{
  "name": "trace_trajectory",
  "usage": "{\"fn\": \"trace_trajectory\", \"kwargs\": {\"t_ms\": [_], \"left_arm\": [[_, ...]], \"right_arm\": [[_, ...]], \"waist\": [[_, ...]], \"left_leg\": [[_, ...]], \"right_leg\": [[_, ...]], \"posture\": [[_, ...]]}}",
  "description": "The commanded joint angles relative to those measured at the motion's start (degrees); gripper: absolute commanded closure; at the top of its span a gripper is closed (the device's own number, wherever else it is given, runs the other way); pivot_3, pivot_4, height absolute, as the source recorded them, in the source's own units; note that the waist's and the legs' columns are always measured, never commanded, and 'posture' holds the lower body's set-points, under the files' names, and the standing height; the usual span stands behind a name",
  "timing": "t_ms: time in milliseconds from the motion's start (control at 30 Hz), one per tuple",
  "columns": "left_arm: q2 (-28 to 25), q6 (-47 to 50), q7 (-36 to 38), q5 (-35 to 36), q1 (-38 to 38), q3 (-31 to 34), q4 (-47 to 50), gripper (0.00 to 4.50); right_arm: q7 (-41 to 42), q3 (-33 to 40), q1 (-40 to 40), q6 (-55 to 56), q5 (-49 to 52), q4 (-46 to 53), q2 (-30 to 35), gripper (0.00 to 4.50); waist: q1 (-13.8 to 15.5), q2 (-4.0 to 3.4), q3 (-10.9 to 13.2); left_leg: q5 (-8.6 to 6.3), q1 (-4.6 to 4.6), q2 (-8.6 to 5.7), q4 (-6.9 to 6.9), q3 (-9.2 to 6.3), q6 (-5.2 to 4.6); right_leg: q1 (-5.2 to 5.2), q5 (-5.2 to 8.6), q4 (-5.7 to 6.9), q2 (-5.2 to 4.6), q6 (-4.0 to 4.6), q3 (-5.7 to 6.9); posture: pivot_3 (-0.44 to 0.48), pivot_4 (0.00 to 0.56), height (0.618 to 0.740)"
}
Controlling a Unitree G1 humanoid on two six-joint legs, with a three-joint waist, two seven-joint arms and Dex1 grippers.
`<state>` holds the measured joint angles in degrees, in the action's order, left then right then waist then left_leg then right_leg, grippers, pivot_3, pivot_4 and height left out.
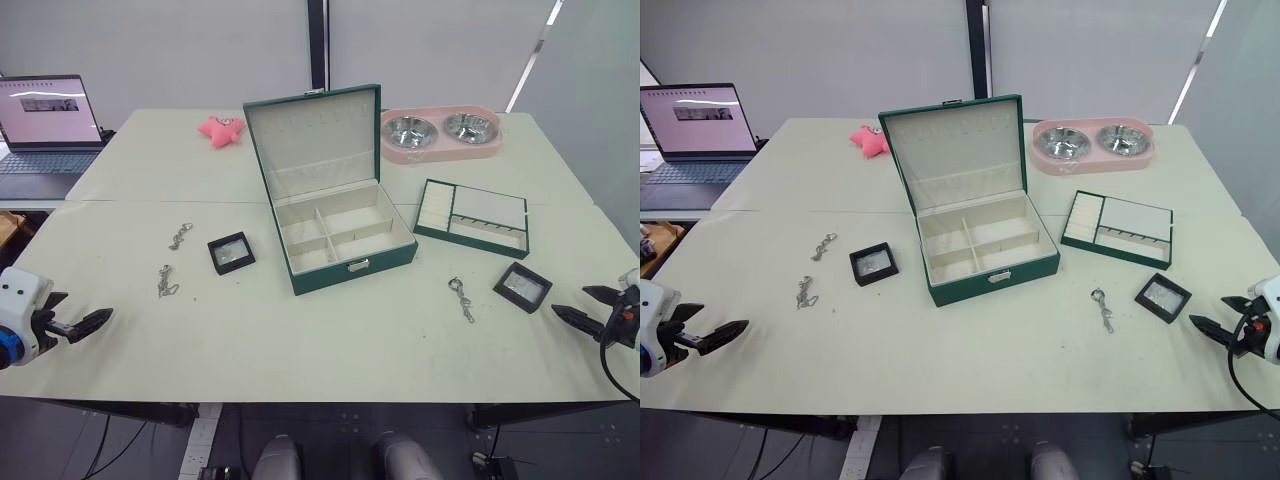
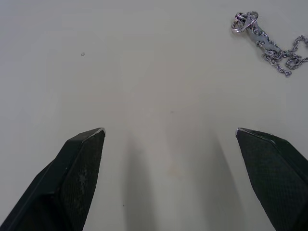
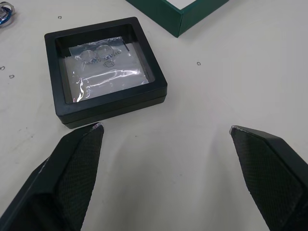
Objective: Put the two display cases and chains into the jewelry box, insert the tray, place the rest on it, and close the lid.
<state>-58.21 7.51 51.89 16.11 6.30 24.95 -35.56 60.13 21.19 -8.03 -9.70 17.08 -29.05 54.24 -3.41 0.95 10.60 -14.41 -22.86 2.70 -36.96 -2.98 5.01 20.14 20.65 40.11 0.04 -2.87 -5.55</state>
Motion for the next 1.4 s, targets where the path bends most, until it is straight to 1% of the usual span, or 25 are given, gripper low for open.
{"fn": "trace_trajectory", "kwargs": {"t_ms": [33,400,500,567,667,767,967,1100,1200,1233,1267,1333,1400], "left_arm": [[-0.4,-1.2,-0.2,0.0,0.2,1.1,-0.8,0.00],[-0.3,-1.5,-0.8,-0.5,0.0,1.1,-0.8,0.00],[0.0,-0.5,-1.6,-0.4,-0.2,1.1,1.2,0.00],[0.8,1.7,-2.6,1.4,0.6,2.1,4.1,0.00],[2.7,6.0,-4.4,4.8,2.3,4.1,9.9,0.00],[4.9,8.2,-7.6,5.8,4.1,4.4,13.5,0.00],[11.3,16.7,-14.5,6.8,8.4,-0.4,25.3,0.00],[15.4,21.7,-19.5,5.7,12.6,-4.3,29.0,0.00],[19.2,24.2,-21.8,4.9,15.8,-8.8,31.2,0.00],[20.7,25.0,-22.6,4.8,16.8,-10.1,32.0,0.38],[21.7,25.8,-22.8,4.6,17.3,-11.5,32.8,0.57],[23.7,27.8,-23.1,4.9,18.0,-13.7,34.9,1.20],[26.1,30.4,-24.0,5.1,18.6,-16.4,37.2,1.88]], "right_arm": [[0.6,1.0,-0.7,0.9,0.4,0.1,1.7,0.06],[0.7,1.1,-1.1,1.4,0.1,-0.5,1.5,0.06],[0.6,1.1,-1.2,1.5,0.2,-0.6,1.3,0.06],[0.2,2.4,-1.4,0.4,1.7,-0.1,0.6,0.06],[-1.5,5.3,-2.5,-3.1,5.9,2.9,-1.3,0.06],[-3.4,5.9,-3.9,-7.2,9.5,9.1,-3.7,0.06],[-11.6,3.5,-8.8,-13.2,12.9,20.8,-10.8,0.06],[-16.4,-1.6,-13.8,-12.1,9.4,22.2,-15.3,0.06],[-19.3,-5.6,-20.1,-10.2,6.1,17.9,-18.7,0.63],[-20.0,-6.9,-22.1,-9.5,4.9,16.1,-19.6,0.95],[-20.0,-8.2,-23.5,-9.0,3.9,14.9,-20.2,1.30],[-19.4,-10.4,-25.6,-7.7,2.1,12.0,-21.1,1.98],[-18.7,-13.6,-27.4,-6.0,-0.5,8.5,-22.2,2.55]], "waist": [[0.0,0.00,0.0],[0.0,0.00,0.0],[0.0,0.00,0.0],[0.0,0.00,0.0],[0.1,0.00,0.0],[0.0,0.00,0.0],[0.1,-0.01,0.0],[0.2,0.01,0.0],[0.1,0.01,0.0],[0.1,0.01,0.0],[0.1,0.01,0.0],[0.1,0.01,0.0],[0.1,0.02,0.0]], "left_leg": [[0.00,0.00,0.00,0.00,0.00,0.00],[0.00,0.00,0.00,-0.01,0.00,0.00],[0.00,0.00,0.00,-0.01,0.00,0.00],[0.00,0.00,0.00,-0.01,0.00,0.00],[0.00,-0.01,0.00,-0.03,-0.03,0.00],[0.00,-0.01,0.01,-0.04,-0.04,0.00],[0.01,-0.02,0.01,-0.09,-0.07,0.01],[0.01,-0.06,-0.01,-0.14,-0.11,0.01],[0.01,-0.06,-0.02,-0.15,-0.08,0.02],[0.01,-0.05,-0.02,-0.15,-0.07,0.02],[0.01,-0.06,-0.03,-0.17,-0.06,0.02],[0.02,-0.07,-0.03,-0.19,-0.06,0.02],[0.02,-0.08,-0.02,-0.19,-0.08,0.03]], "right_leg": [[0.00,0.00,0.00,0.00,0.00,0.00],[0.00,0.00,0.02,0.00,0.00,0.01],[0.00,0.00,0.02,0.00,0.00,0.01],[0.00,0.00,0.02,-0.01,0.00,0.01],[-0.02,0.00,0.03,-0.01,0.00,0.02],[-0.02,0.00,0.07,0.00,0.00,0.02],[-0.02,0.00,0.15,0.00,0.00,0.02],[0.01,0.00,0.20,0.00,0.00,0.04],[0.04,0.00,0.23,-0.01,0.00,0.02],[0.04,0.00,0.24,-0.01,0.00,0.02],[0.05,0.00,0.24,-0.02,0.00,0.01],[0.07,0.00,0.28,-0.02,0.00,0.02],[0.07,0.00,0.26,-0.02,0.00,0.04]], "posture": [[0.000,0.150,0.740],[0.000,0.150,0.740],[0.000,0.150,0.740],[0.000,0.150,0.740],[0.000,0.150,0.740],[0.000,0.150,0.740],[0.000,0.150,0.740],[0.000,0.150,0.740],[0.000,0.150,0.740],[0.000,0.150,0.740],[0.000,0.150,0.740],[0.000,0.150,0.740],[0.000,0.150,0.740]]}}
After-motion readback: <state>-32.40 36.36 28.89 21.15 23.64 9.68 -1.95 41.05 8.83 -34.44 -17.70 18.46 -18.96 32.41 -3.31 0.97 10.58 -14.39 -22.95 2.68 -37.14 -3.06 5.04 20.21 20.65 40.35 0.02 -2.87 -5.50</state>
